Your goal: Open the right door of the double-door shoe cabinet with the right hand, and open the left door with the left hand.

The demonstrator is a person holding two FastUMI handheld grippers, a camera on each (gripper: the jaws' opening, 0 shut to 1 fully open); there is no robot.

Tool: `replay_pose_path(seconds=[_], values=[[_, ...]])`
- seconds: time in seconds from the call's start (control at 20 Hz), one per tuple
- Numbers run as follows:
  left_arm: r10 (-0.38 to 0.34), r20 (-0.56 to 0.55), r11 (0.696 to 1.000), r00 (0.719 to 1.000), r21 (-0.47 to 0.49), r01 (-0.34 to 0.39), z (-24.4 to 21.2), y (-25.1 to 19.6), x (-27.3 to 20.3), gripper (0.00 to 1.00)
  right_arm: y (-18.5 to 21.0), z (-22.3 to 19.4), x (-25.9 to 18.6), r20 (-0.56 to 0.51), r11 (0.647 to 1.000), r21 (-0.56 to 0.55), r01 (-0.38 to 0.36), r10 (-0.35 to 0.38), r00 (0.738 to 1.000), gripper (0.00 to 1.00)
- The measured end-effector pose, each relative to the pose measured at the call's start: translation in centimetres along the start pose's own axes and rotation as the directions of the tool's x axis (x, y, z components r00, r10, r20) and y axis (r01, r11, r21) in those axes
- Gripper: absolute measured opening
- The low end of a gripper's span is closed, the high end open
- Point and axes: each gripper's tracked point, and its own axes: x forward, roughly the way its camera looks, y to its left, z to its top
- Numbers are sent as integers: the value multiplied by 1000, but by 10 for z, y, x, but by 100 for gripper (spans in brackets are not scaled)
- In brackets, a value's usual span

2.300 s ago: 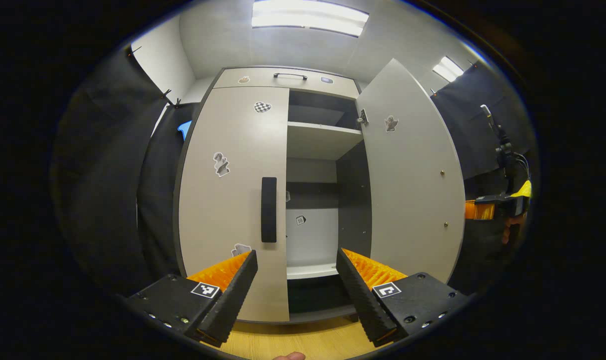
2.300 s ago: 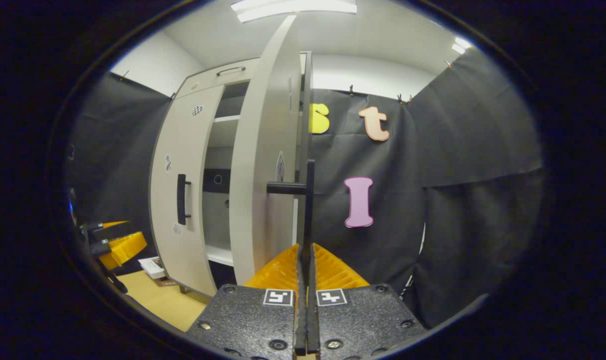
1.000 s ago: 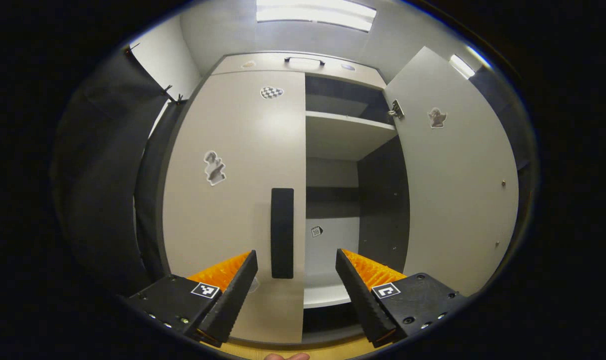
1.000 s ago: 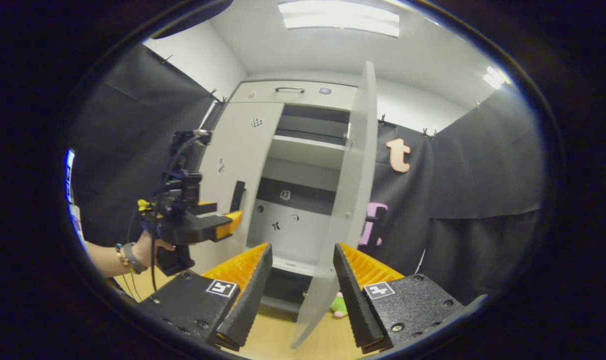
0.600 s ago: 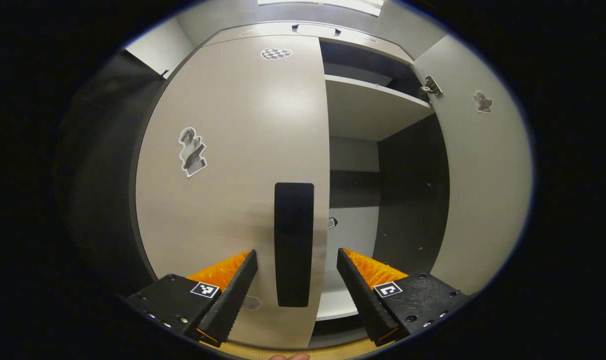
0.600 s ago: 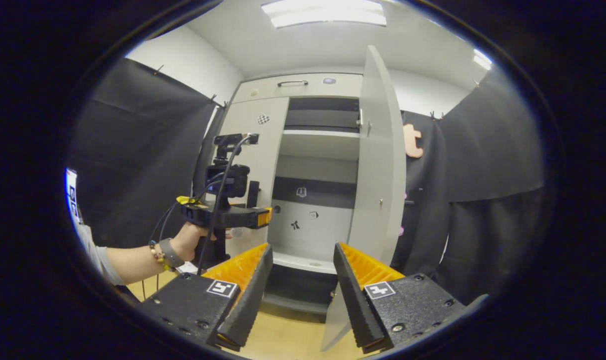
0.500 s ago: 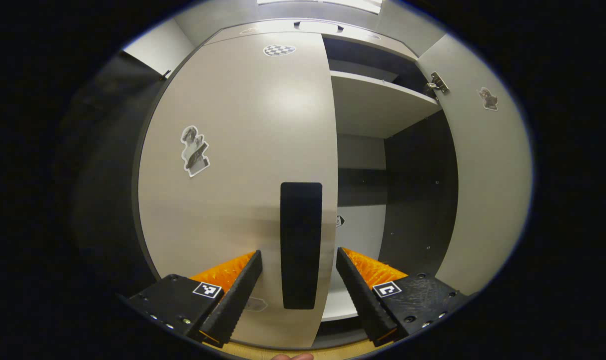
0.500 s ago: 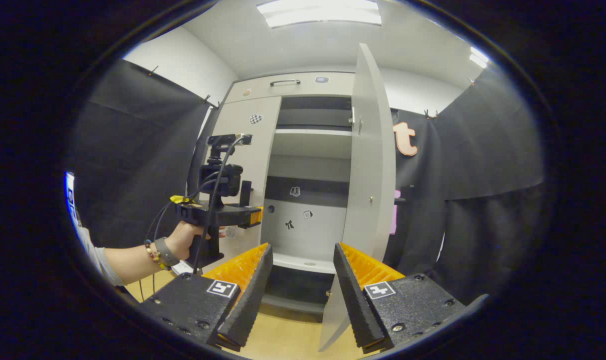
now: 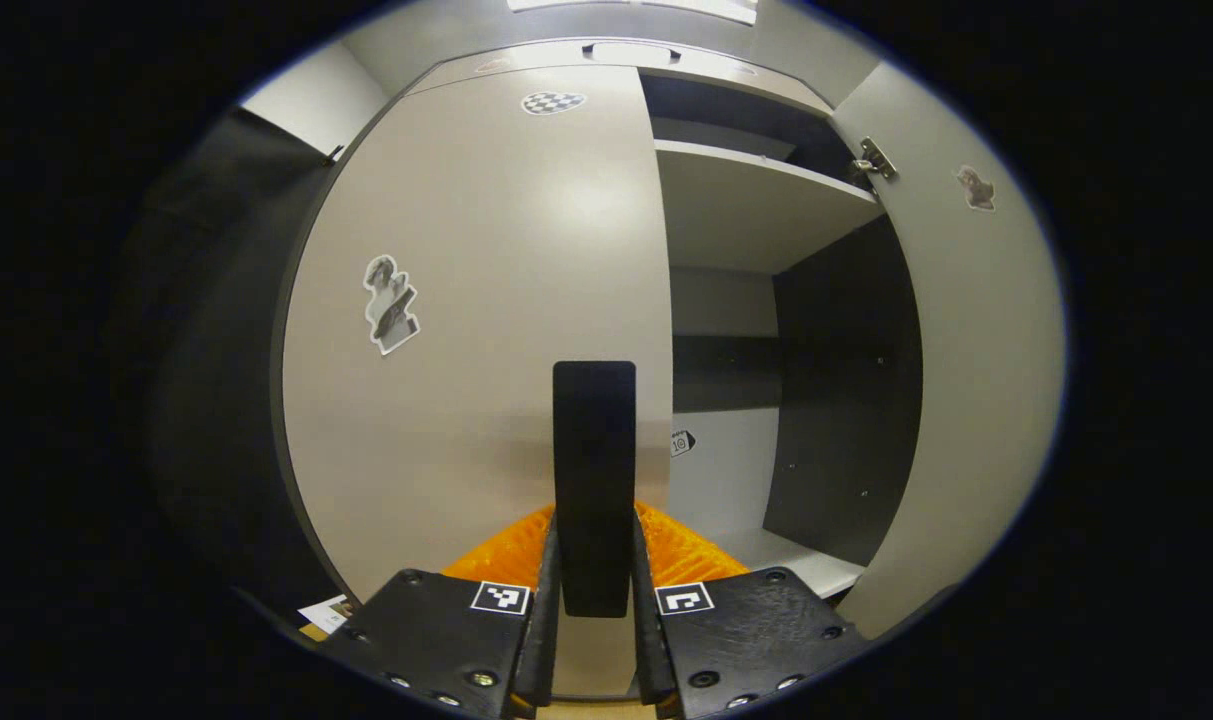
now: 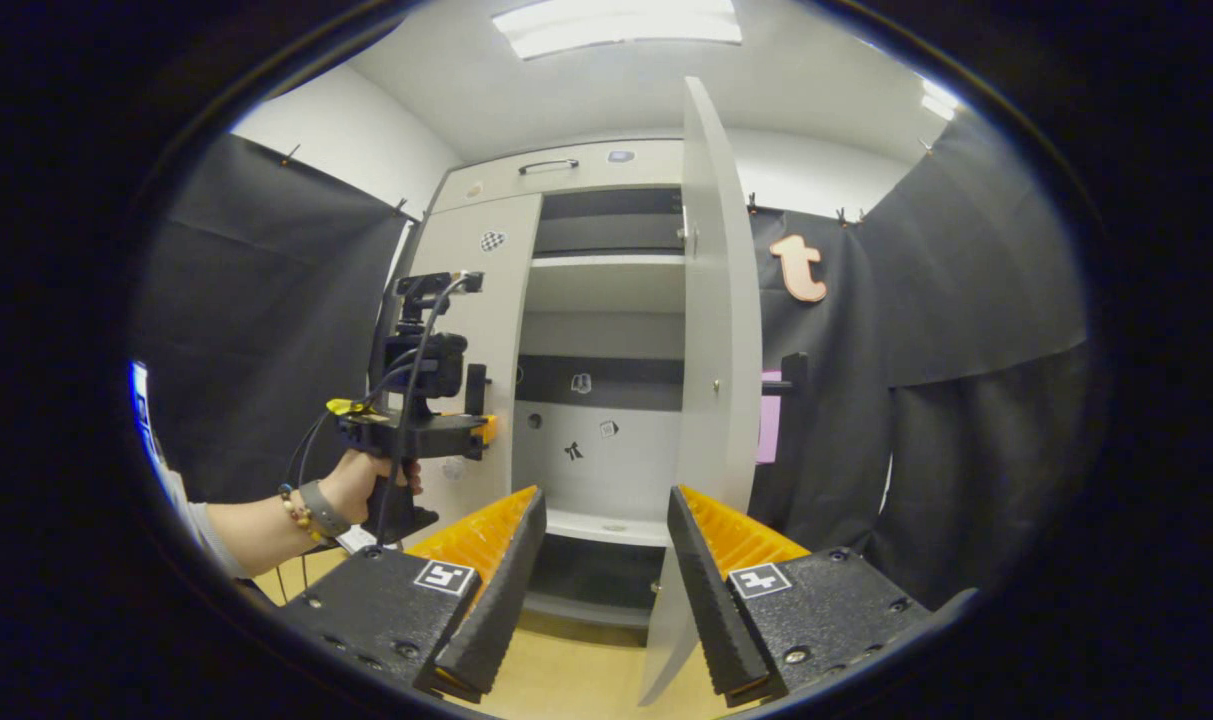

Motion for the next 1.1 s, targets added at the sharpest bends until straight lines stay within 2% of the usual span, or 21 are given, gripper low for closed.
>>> replay_pose_path(seconds=[0.05,0.25,0.55,0.7,0.8,0.85,0.9,1.1], values=[[2,-4,1000,1000,16,-2,-1,1,4,28,-1,-1,-1,-1,1000,2,-1,1,1000,78],[-5,-17,1000,1000,10,5,-2,1,3,8,-5,-1,-1,2,1000,4,11,-11,1000,78],[-44,-28,999,999,5,44,0,0,-17,8,-8,-3,1,4,1000,1,19,-19,1000,78],[-57,-12,997,998,50,57,5,5,-39,8,-3,-6,-2,4,1000,8,19,-19,1000,78],[-79,-17,996,997,28,79,4,10,-51,7,1,-6,0,3,1000,11,14,-14,1000,78],[-89,-19,996,996,18,89,4,12,-58,7,3,-6,3,6,1000,10,12,-12,1000,82],[-95,-28,995,995,22,95,4,15,-65,7,6,-4,4,11,1000,8,9,-9,1000,78],[-91,-22,995,996,49,92,6,28,-87,7,18,0,5,29,1000,-5,-6,6,1000,78]])
